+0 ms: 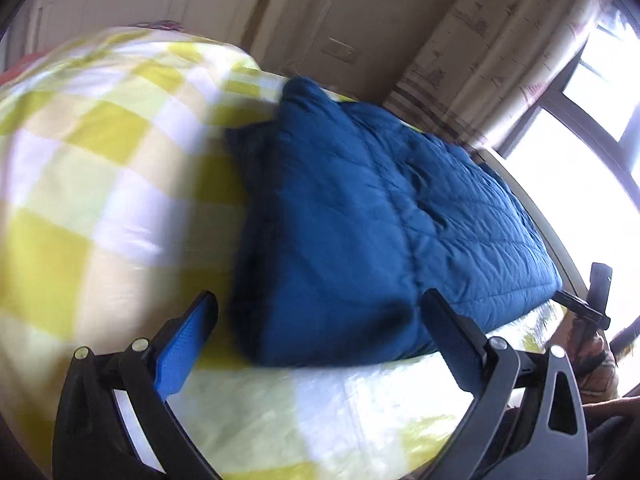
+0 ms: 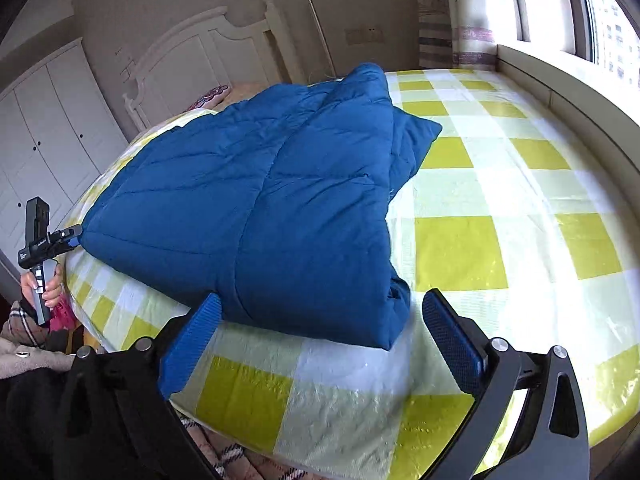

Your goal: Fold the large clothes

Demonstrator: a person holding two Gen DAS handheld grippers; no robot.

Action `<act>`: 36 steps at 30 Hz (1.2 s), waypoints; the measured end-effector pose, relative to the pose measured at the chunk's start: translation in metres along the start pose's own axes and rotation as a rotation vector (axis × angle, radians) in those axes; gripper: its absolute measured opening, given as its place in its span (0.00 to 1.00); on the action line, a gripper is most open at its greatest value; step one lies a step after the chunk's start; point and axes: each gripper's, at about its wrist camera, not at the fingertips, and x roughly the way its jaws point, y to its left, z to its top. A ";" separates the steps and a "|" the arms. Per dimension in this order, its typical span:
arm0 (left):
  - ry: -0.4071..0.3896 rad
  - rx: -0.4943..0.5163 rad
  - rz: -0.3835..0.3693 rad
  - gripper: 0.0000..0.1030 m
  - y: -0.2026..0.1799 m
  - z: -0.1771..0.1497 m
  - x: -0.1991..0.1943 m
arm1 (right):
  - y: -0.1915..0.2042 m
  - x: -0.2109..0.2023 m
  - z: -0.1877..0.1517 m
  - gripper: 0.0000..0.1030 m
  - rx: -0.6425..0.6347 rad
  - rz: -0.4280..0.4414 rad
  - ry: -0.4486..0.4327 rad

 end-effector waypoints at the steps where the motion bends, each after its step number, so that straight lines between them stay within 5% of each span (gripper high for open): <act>1: 0.001 0.021 0.012 0.97 -0.008 0.001 0.007 | 0.002 0.001 0.000 0.77 -0.013 0.010 -0.006; 3: -0.022 0.042 0.058 0.97 -0.020 -0.002 0.018 | 0.012 0.001 0.002 0.72 -0.052 -0.008 -0.046; 8: -0.036 0.053 0.077 0.53 -0.030 -0.018 -0.001 | 0.021 -0.006 -0.010 0.57 -0.080 -0.020 -0.085; 12: -0.021 0.049 0.058 0.45 -0.028 -0.043 -0.028 | 0.022 -0.018 -0.020 0.56 -0.093 -0.010 -0.080; 16: -0.007 0.031 0.045 0.48 -0.028 -0.068 -0.047 | 0.018 -0.032 -0.032 0.57 -0.097 0.029 -0.049; 18: 0.009 0.018 0.049 0.56 -0.025 -0.071 -0.052 | 0.017 -0.036 -0.036 0.66 -0.084 0.053 -0.019; 21: -0.012 0.053 0.132 0.79 -0.024 -0.065 -0.073 | 0.013 -0.054 -0.034 0.87 -0.101 -0.052 -0.003; 23: -0.106 0.096 0.246 0.97 -0.028 -0.046 -0.097 | 0.012 -0.076 -0.020 0.94 -0.103 -0.154 -0.076; 25: -0.234 0.138 0.341 0.98 -0.043 -0.015 -0.119 | 0.023 -0.107 0.009 0.94 -0.105 -0.232 -0.224; 28: -0.346 0.183 0.372 0.98 -0.080 0.036 -0.125 | 0.057 -0.141 0.060 0.94 -0.110 -0.273 -0.472; 30: -0.387 0.205 0.353 0.98 -0.105 0.064 -0.114 | 0.079 -0.140 0.095 0.94 -0.124 -0.226 -0.550; 32: -0.390 0.266 0.356 0.98 -0.134 0.093 -0.085 | 0.098 -0.121 0.124 0.94 -0.135 -0.180 -0.530; 36: -0.241 0.348 0.377 0.98 -0.167 0.134 0.006 | 0.135 -0.026 0.184 0.94 -0.212 -0.186 -0.337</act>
